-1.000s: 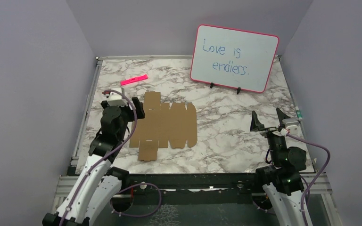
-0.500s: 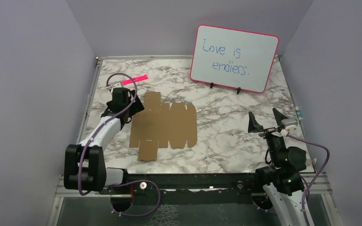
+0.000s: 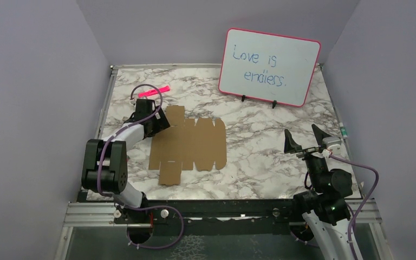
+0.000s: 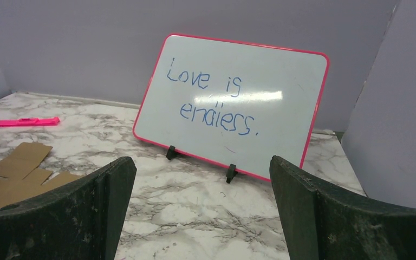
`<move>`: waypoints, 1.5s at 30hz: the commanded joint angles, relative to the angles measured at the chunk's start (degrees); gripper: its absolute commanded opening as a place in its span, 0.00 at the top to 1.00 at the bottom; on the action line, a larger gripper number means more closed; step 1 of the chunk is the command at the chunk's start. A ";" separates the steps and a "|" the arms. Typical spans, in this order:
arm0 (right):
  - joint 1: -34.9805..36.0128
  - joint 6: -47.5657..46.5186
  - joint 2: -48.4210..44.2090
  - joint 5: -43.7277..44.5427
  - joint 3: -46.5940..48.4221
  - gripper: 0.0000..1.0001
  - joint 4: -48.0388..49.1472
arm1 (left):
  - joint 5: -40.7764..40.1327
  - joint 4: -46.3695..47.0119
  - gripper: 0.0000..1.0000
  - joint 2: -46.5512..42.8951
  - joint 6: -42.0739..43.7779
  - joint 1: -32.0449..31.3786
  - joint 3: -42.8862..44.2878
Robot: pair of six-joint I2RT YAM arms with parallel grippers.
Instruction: Fold the paper box
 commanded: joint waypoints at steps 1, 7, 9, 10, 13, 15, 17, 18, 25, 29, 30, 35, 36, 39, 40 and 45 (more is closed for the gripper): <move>0.50 0.31 -0.71 -1.15 1.70 0.00 0.06 | 1.15 -0.32 0.01 2.65 0.81 0.16 1.52; 0.67 0.31 -0.71 -1.29 1.69 0.00 0.06 | 3.46 -0.40 0.01 5.14 2.66 -0.26 2.40; 0.73 0.31 -0.71 -1.30 1.69 0.00 0.06 | 5.18 -0.41 0.01 6.07 3.64 -1.11 2.90; 0.71 0.31 -0.67 -1.30 1.69 0.00 0.06 | 5.98 -0.41 0.01 6.55 4.17 -1.86 3.33; 0.72 0.23 -0.71 -1.31 1.61 0.00 0.07 | 7.03 -0.85 0.01 8.11 5.95 -4.60 5.06; 0.71 0.22 -0.71 -1.28 1.60 0.00 0.06 | 7.47 -1.22 0.01 9.38 7.38 -6.70 6.73; 0.68 0.22 -0.71 -1.38 1.69 0.00 0.06 | 7.82 -1.79 0.01 10.93 9.06 -8.97 8.86; 0.74 0.22 -0.71 -1.35 1.69 0.00 0.06 | 8.08 -2.08 0.01 11.86 9.74 -10.01 9.97; 0.71 0.05 -0.71 -1.54 1.52 0.00 0.06 | 12.87 -2.37 0.01 19.44 13.67 -17.11 18.72; 0.74 0.05 -0.03 -1.91 1.63 0.00 0.06 | 15.83 -2.42 0.01 22.91 15.01 -21.50 24.39; 0.71 0.17 0.38 -2.02 1.77 0.00 0.06 | 16.21 -2.50 0.01 23.22 15.09 -22.46 25.54; 0.69 2.66 4.18 -3.57 3.81 0.00 -1.61 | 15.15 -2.60 0.01 19.03 13.11 -23.96 26.59; 0.72 3.55 5.05 -3.94 4.43 0.00 -1.62 | 13.98 -3.01 0.01 16.75 12.90 -23.96 26.14; 0.67 5.51 8.74 -4.47 6.43 0.00 -2.32 | 9.47 -4.44 0.01 10.35 12.09 -23.92 23.49; 0.73 5.80 10.50 -4.47 7.48 0.00 -3.13 | 8.05 -4.99 0.01 8.14 11.58 -23.88 22.18; 0.71 12.49 20.61 -5.86 13.34 0.00 -7.97 | 2.47 -7.87 0.01 -2.94 8.37 -22.51 14.54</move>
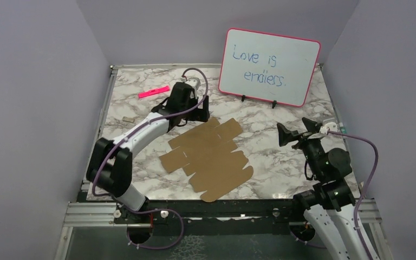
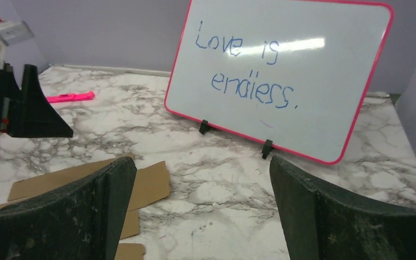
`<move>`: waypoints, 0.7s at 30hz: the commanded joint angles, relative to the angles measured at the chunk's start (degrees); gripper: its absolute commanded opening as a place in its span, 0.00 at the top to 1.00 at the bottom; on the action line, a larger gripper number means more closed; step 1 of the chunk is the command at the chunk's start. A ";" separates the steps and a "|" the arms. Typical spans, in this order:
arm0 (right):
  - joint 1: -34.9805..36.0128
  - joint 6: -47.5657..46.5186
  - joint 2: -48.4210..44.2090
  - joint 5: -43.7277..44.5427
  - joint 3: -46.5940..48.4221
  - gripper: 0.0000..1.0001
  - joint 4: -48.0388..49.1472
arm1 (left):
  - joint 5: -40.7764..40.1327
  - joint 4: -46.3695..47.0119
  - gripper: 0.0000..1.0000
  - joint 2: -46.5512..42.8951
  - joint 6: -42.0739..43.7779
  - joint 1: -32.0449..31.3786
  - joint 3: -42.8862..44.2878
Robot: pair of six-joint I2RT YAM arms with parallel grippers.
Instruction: Fold the paper box
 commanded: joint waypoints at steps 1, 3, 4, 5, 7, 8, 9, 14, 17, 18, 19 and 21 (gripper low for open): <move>0.35 7.27 8.20 -3.61 5.51 0.00 -5.65 | -7.13 -3.88 0.01 -10.85 -4.18 1.96 -6.74; 0.32 10.36 12.53 -5.39 7.41 0.00 -7.52 | -7.97 -5.60 0.01 -14.46 -5.81 3.44 -9.70; 0.30 12.77 14.75 -5.44 8.16 0.00 -8.23 | -8.50 -6.55 0.01 -16.00 -6.76 4.18 -11.09; 0.30 15.34 16.98 -5.28 9.00 0.00 -8.99 | -8.56 -7.57 0.01 -17.56 -7.66 5.15 -12.48; 0.37 21.31 20.94 -5.95 10.76 0.00 -10.53 | -7.82 -9.40 0.01 -20.19 -9.40 7.13 -15.26; 0.31 23.24 22.47 -6.60 10.95 0.00 -10.15 | -7.57 -10.14 0.01 -21.48 -10.29 8.09 -16.75; 0.38 23.77 23.71 -7.56 10.33 0.00 -8.38 | -7.37 -10.78 0.01 -22.67 -11.19 8.79 -18.30; 0.30 22.08 29.92 -17.47 4.76 0.00 2.63 | -7.74 -11.44 0.01 -28.33 -14.54 10.21 -26.14; 0.31 22.67 38.05 -20.27 5.56 0.01 6.84 | -8.10 -11.45 0.01 -30.58 -15.08 10.40 -29.22; 0.27 22.70 41.23 -21.06 6.25 0.02 7.61 | -8.14 -11.44 0.01 -31.16 -15.21 10.63 -29.95; 0.26 22.52 44.61 -21.86 7.18 0.03 8.10 | -8.29 -11.50 0.01 -31.52 -15.37 10.60 -30.52; 0.30 22.19 50.71 -23.39 8.91 0.07 9.35 | -8.26 -11.45 0.01 -32.22 -16.01 10.75 -31.33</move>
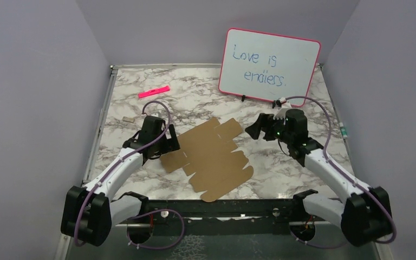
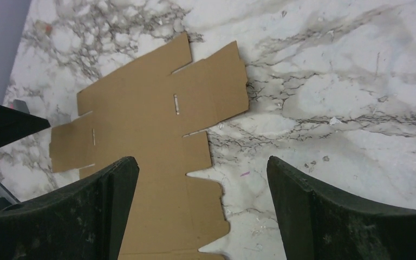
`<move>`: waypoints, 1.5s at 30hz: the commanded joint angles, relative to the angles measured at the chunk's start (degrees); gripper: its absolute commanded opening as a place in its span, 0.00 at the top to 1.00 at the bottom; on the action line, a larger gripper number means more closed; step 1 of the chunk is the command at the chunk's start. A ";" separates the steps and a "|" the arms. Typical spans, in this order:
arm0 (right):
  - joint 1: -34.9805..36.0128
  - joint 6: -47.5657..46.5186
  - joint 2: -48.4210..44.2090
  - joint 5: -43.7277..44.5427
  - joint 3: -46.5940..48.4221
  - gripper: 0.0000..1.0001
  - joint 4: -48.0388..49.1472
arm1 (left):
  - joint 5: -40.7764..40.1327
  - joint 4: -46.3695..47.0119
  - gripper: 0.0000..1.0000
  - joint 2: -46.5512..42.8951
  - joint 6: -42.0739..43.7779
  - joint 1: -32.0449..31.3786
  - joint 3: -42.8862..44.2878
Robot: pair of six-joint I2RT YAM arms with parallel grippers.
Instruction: Fold the paper box
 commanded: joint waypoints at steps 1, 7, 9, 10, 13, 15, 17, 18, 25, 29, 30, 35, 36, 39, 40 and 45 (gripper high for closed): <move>0.22 0.81 11.52 -6.74 3.99 0.08 6.61 | -1.25 0.12 0.01 -2.35 -2.71 0.51 -1.60; -0.58 0.99 24.59 -10.74 6.98 0.18 13.08 | -0.92 0.43 0.01 -4.04 -3.32 0.52 -2.58; -1.17 1.60 28.19 -12.57 8.15 0.22 15.15 | -0.84 0.56 0.01 -4.47 -3.30 0.53 -2.64; -1.39 1.82 30.12 -13.79 8.75 0.24 15.91 | -0.86 0.72 0.01 -4.55 -3.29 0.53 -2.73; -1.90 2.41 35.16 -16.24 11.04 0.28 17.32 | -0.49 1.35 0.01 -4.39 -3.38 0.49 -3.09; -2.29 2.56 37.90 -16.62 12.28 0.29 17.91 | -0.40 1.63 0.01 -4.31 -3.38 0.53 -3.18; -2.95 2.57 39.74 -16.53 13.07 0.30 18.61 | -0.06 2.05 0.01 -4.19 -3.23 0.51 -3.24; -3.36 2.63 40.53 -16.61 13.30 0.30 19.04 | 0.18 2.20 0.01 -4.16 -3.14 0.53 -3.26; -4.45 1.35 48.43 -22.57 17.15 0.38 19.01 | 1.13 3.54 0.01 -4.09 -2.88 0.52 -3.72; -4.44 2.08 50.97 -24.97 16.80 0.45 21.01 | 1.58 3.76 0.01 -4.20 -2.60 0.53 -3.69; -4.45 2.31 51.40 -25.72 16.54 0.46 21.72 | 1.58 3.81 0.01 -4.26 -2.59 0.51 -3.69; -4.79 2.82 51.80 -26.38 15.03 0.70 23.07 | 2.01 4.35 0.01 -4.08 -2.46 0.53 -3.79; -5.04 3.08 51.17 -25.80 14.19 0.73 23.41 | 1.98 4.53 0.01 -3.99 -2.38 0.52 -3.79; -6.66 3.57 48.45 -24.30 10.99 0.84 24.48 | 1.98 4.47 0.01 -4.07 -2.16 0.46 -3.71; -7.44 3.74 47.32 -23.88 9.69 0.85 24.75 | 2.02 4.45 0.01 -4.16 -2.15 0.52 -3.59; -11.36 4.95 41.44 -23.30 3.18 0.91 26.42 | 3.41 4.99 0.01 -3.97 -1.60 0.57 -2.61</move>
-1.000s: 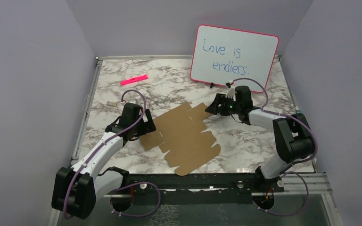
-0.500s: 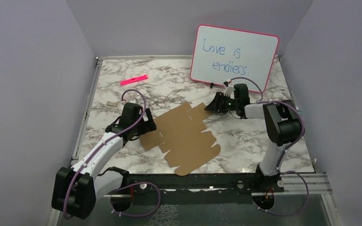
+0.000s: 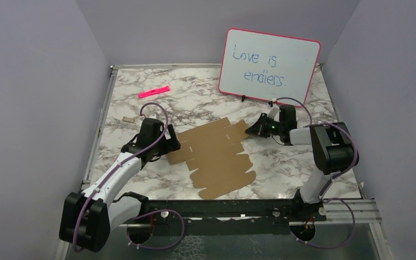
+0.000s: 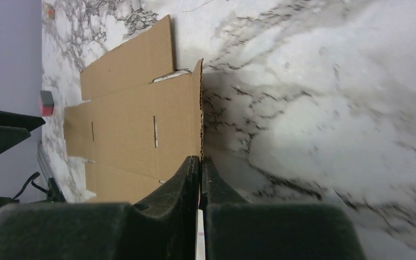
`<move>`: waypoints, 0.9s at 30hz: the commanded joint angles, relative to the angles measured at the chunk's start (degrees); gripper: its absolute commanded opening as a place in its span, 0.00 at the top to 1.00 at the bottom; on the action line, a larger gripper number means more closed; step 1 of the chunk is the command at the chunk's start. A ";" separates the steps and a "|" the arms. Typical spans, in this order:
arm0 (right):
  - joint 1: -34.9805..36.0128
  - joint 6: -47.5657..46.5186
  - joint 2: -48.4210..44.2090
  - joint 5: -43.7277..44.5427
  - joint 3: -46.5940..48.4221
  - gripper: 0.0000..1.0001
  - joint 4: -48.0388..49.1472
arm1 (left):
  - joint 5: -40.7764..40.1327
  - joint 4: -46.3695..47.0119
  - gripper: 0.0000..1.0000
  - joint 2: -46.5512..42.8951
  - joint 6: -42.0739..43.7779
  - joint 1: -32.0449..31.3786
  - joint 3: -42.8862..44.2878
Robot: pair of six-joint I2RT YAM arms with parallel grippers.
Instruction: Fold the paper box
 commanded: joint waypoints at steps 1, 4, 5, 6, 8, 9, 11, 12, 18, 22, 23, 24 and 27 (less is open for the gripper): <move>-3.15 0.62 -5.38 1.33 -5.47 0.91 2.35 | 2.49 1.97 0.01 -0.09 0.93 0.35 0.96; -3.83 1.91 -8.84 4.10 -9.65 0.91 3.12 | 3.58 3.05 0.01 1.31 1.15 0.33 2.36; -4.08 2.68 -9.97 5.28 -11.34 0.91 3.87 | 4.06 3.48 0.01 1.99 1.26 0.37 2.92; -4.33 3.53 -11.15 6.06 -12.92 0.91 4.71 | 4.43 3.88 0.01 2.78 1.28 0.35 3.52; -4.72 4.32 -13.00 7.17 -15.31 0.89 5.23 | 5.53 4.55 0.01 4.69 1.56 0.42 5.35; -4.68 4.36 -14.01 7.66 -16.15 0.89 5.00 | 6.02 4.81 0.01 5.78 1.93 0.46 6.23; -4.81 4.28 -15.47 8.74 -17.51 0.87 4.64 | 7.15 5.74 0.01 8.23 2.60 0.53 7.84; -4.80 4.40 -16.14 9.13 -18.10 0.86 4.64 | 8.04 6.36 0.01 9.50 2.94 0.67 8.64; -4.78 2.17 -20.80 10.45 -18.17 0.65 0.72 | 12.85 8.03 0.01 18.83 3.67 0.99 13.19; -4.77 -0.67 -25.19 13.06 -15.93 0.51 -4.48 | 14.66 9.34 0.01 23.46 3.83 1.21 15.40; -4.77 -1.25 -26.30 13.68 -15.35 0.48 -5.83 | 14.68 9.53 0.01 24.48 3.83 1.25 15.88; -4.77 -1.85 -27.41 14.15 -14.81 0.46 -6.83 | 14.68 9.85 0.01 25.23 3.83 1.26 16.34; -4.72 -2.26 -30.14 13.66 -13.38 0.40 -8.52 | 15.08 10.89 0.01 27.53 3.41 1.34 17.27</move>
